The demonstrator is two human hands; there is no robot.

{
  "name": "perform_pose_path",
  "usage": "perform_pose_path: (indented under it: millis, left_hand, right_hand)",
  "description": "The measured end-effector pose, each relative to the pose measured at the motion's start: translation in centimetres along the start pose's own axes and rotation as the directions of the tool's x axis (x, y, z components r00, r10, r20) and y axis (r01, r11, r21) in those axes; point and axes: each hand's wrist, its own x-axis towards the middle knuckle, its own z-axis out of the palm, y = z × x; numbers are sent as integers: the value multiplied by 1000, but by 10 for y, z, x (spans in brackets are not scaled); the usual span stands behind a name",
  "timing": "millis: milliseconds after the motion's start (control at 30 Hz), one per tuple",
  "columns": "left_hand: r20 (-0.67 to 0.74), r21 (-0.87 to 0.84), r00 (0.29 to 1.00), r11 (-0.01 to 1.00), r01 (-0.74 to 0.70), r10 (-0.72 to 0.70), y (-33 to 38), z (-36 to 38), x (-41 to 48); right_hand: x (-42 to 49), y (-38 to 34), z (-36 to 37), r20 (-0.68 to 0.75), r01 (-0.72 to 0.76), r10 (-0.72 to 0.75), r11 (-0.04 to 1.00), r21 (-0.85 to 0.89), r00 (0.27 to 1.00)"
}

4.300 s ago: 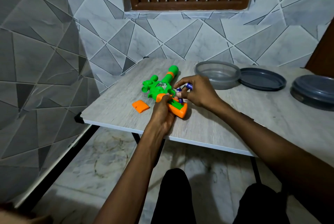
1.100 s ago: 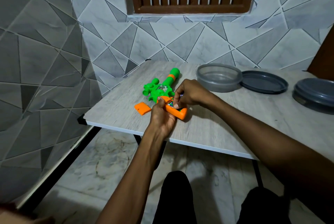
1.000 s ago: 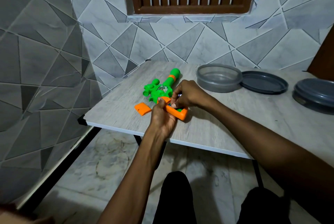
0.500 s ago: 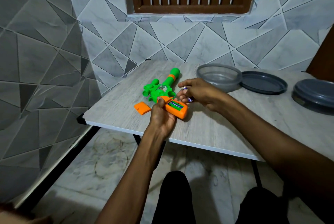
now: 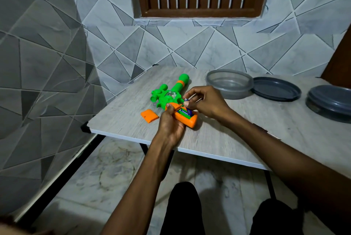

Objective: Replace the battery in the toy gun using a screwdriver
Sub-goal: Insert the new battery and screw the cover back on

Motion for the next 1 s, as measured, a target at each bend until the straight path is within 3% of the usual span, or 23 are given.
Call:
perform_pose_path:
  millis: [333, 500, 633, 867, 1000]
  left_hand:
    - [15, -33, 1000, 999, -12, 12, 0, 3, -3]
    - [-35, -33, 999, 999, -30, 29, 0, 2, -1]
    - [-75, -41, 997, 999, -36, 33, 0, -1, 2]
    - [-78, 44, 997, 999, -21, 25, 1, -1, 2]
    - [-72, 43, 997, 999, -19, 22, 0, -1, 2]
  right_hand:
    - [-1, -1, 10, -39, 185, -199, 955, -233, 979]
    - [4, -6, 2, 163, 222, -168, 887, -404, 972]
    - [3, -8, 11, 152, 233, -179, 832, -504, 972]
    - [3, -15, -1, 380, 323, -128, 798, -510, 916]
    - [0, -13, -5, 309, 257, -130, 873, -415, 942]
